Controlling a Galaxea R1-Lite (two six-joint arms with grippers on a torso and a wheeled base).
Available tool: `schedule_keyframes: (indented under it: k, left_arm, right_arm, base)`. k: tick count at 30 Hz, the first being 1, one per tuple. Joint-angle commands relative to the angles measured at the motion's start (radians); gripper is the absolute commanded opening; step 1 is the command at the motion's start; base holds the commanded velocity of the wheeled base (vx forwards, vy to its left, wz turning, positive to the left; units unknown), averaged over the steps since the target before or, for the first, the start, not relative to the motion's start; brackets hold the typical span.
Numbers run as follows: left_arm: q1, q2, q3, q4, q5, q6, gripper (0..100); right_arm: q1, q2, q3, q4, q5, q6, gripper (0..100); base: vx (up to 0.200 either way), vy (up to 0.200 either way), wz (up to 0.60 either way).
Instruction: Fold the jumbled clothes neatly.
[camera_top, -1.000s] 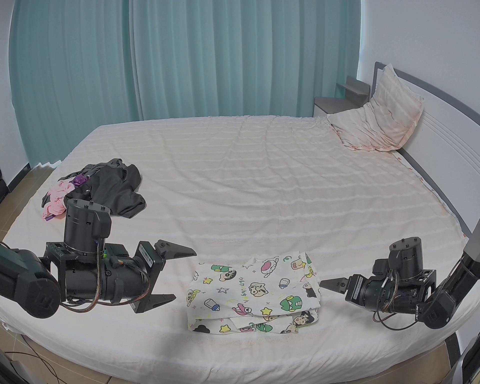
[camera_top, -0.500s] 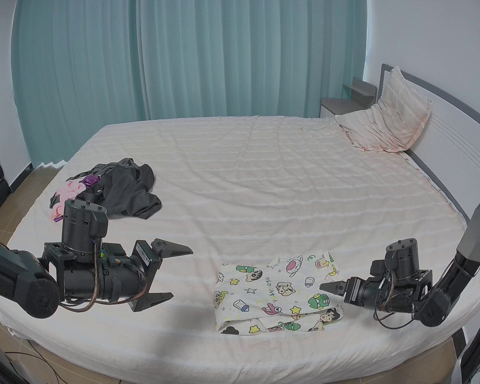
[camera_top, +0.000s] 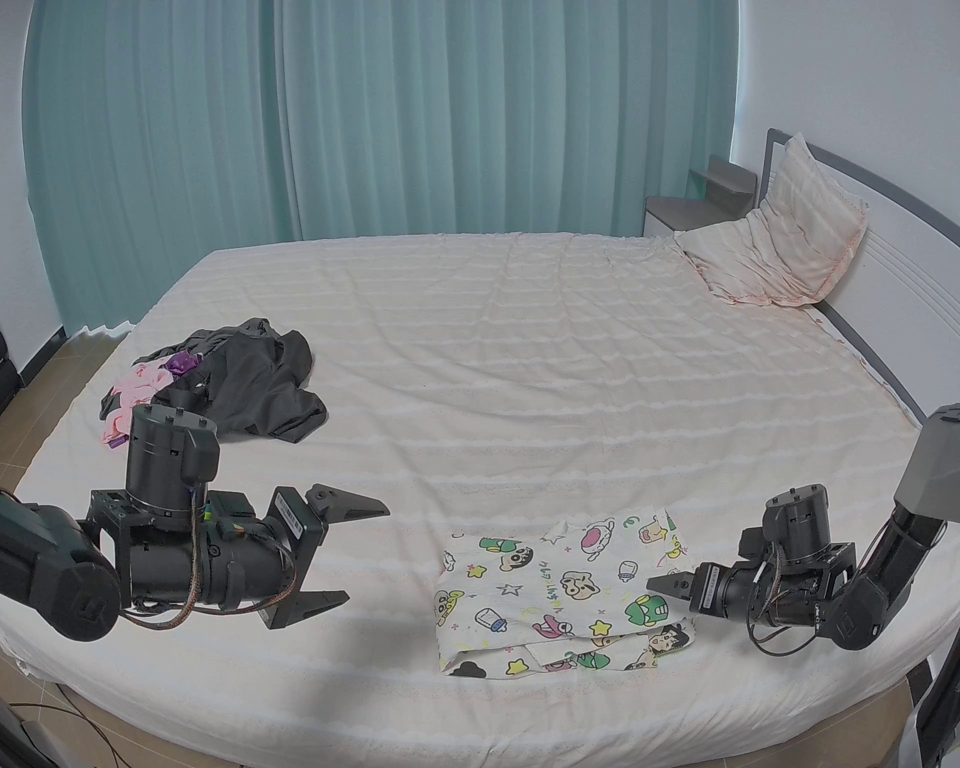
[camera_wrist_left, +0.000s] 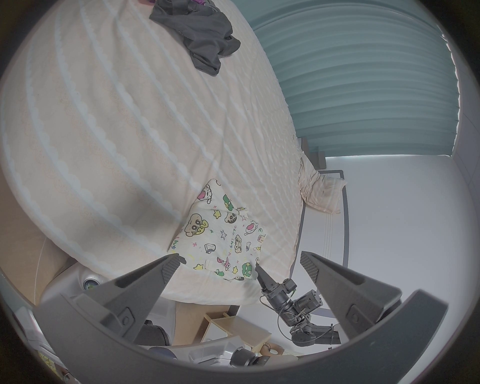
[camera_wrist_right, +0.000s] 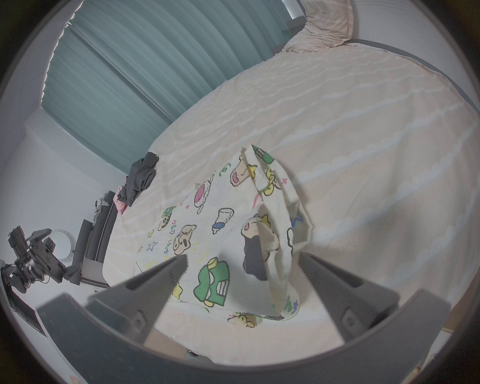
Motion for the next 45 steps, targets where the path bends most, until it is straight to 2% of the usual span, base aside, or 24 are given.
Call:
schedule_keyframes:
  k: [1,8,22,34,35,41,45]
  left_arm:
    - [0.000,0.005,0.000,-0.001,0.000,-0.001,100]
    - [-0.001,0.005,0.000,-0.001,0.000,-0.001,100]
    - [-0.001,0.007,0.000,-0.001,0.000,-0.001,100]
    - [-0.001,0.010,0.000,-0.001,0.000,-0.001,100]
    - [-0.003,0.010,0.000,-0.001,0.002,-0.001,100]
    - [-0.003,0.010,0.000,-0.001,0.000,-0.001,100]
    - [-0.009,0.010,0.000,-0.001,0.002,-0.001,100]
  right_arm:
    - [-0.003,0.032,0.002,-0.009,-0.002,-0.001,0]
    - [-0.016,-0.014,0.038,-0.048,-0.040,-0.003,0]
    - [-0.047,-0.112,0.137,-0.035,-0.034,-0.019,0]
    - [-0.062,-0.033,0.148,-0.022,-0.029,-0.072,0]
    - [-0.064,-0.025,0.136,-0.026,-0.034,-0.073,100]
    - [-0.084,-0.076,0.094,-0.020,-0.034,-0.108,100]
    - [-0.116,-0.065,-0.019,-0.015,-0.029,-0.111,100]
  base:
    - [0.000,0.000,0.00]
    - [0.000,0.000,0.00]
    - [0.000,0.000,0.00]
    - [0.000,0.000,0.00]
    - [0.000,0.000,0.00]
    - [0.000,0.000,0.00]
    - [0.000,0.000,0.00]
